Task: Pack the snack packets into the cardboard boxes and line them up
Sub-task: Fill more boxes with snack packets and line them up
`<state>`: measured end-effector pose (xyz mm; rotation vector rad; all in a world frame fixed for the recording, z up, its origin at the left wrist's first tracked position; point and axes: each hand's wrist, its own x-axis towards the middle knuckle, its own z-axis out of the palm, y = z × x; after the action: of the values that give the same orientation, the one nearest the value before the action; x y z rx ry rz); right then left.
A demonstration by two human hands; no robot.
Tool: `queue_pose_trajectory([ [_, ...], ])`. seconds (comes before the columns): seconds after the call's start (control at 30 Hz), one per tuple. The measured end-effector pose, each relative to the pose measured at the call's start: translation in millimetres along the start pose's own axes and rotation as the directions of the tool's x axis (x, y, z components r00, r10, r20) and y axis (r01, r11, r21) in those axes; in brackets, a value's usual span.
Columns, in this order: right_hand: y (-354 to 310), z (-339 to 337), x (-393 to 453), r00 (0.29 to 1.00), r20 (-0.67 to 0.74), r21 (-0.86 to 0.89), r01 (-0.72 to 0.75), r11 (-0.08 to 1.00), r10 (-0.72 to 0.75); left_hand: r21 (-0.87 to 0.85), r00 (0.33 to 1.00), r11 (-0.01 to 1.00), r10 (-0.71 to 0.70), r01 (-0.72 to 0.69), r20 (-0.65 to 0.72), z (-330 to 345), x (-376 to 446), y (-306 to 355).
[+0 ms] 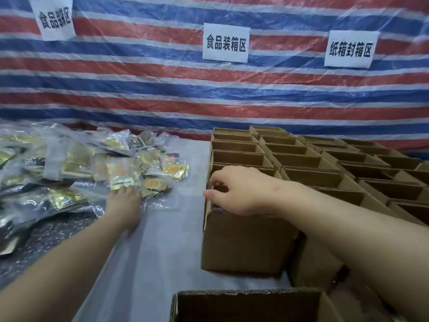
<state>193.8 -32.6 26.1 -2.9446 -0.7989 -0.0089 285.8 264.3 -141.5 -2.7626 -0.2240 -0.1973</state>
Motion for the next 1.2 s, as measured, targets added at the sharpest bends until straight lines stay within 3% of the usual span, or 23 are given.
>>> queue_pose_trajectory([
  [0.1, -1.1, 5.9, 6.2, 1.000, 0.019, -0.018, 0.025, 1.000, -0.025, -0.096, 0.998, 0.995, -0.030, 0.024, -0.062, -0.4, 2.6, -3.7],
  [0.17, -2.7, 10.0, 6.2, 0.999, 0.033, -0.016, 0.031, 0.999, -0.030, -0.290, 0.984, 0.956, -0.099, 0.053, -0.145, -8.1, -1.0, -8.4],
  [0.27, -5.9, 11.0, 0.8, 0.999, 0.022, 0.025, 0.034, 0.999, -0.035, -0.678, 0.925, 0.727, -0.323, 0.108, -0.200, -33.3, -12.0, -17.8],
  [0.37, -12.9, 7.4, -8.9, 0.999, -0.052, 0.100, 0.019, 0.995, -0.014, -0.791, 0.852, 0.608, -0.451, 0.073, -0.268, -67.7, -32.3, -30.4],
  [0.57, -47.2, 7.9, -43.5, 0.989, -0.141, 0.370, 0.101, 0.923, -0.052, -0.955, 0.783, 0.294, -0.587, -0.028, -0.203, -169.2, -90.1, -41.7],
  [0.7, -75.5, 7.4, -66.8, 0.936, -0.351, 0.379, 0.146, 0.914, -0.004, -0.993, 0.837, 0.029, -0.537, -0.111, -0.109, -239.9, -134.0, -29.8],
  [0.83, -81.4, -11.1, -90.0, 0.798, -0.599, 0.202, 0.069, 0.977, 0.068, -0.969, 0.897, -0.156, -0.430, -0.192, -0.108, -290.6, -178.0, -4.2],
  [0.97, -80.2, -29.9, -112.2, 0.790, -0.602, 0.323, 0.108, 0.940, 0.116, -0.930, 0.949, -0.330, -0.310, -0.160, -0.053, -315.4, -208.6, 20.9],
  [1.13, -58.4, -47.8, -134.8, 0.811, -0.524, 0.619, 0.155, 0.770, 0.258, -0.912, 0.961, -0.334, -0.215, -0.238, -0.172, -321.9, -235.3, 34.7],
  [1.2, -51.3, -47.6, -140.9, 0.831, -0.471, 0.719, 0.167, 0.675, 0.296, -0.937, 0.970, -0.255, -0.111, -0.238, -0.216, -317.1, -247.7, 41.3],
])
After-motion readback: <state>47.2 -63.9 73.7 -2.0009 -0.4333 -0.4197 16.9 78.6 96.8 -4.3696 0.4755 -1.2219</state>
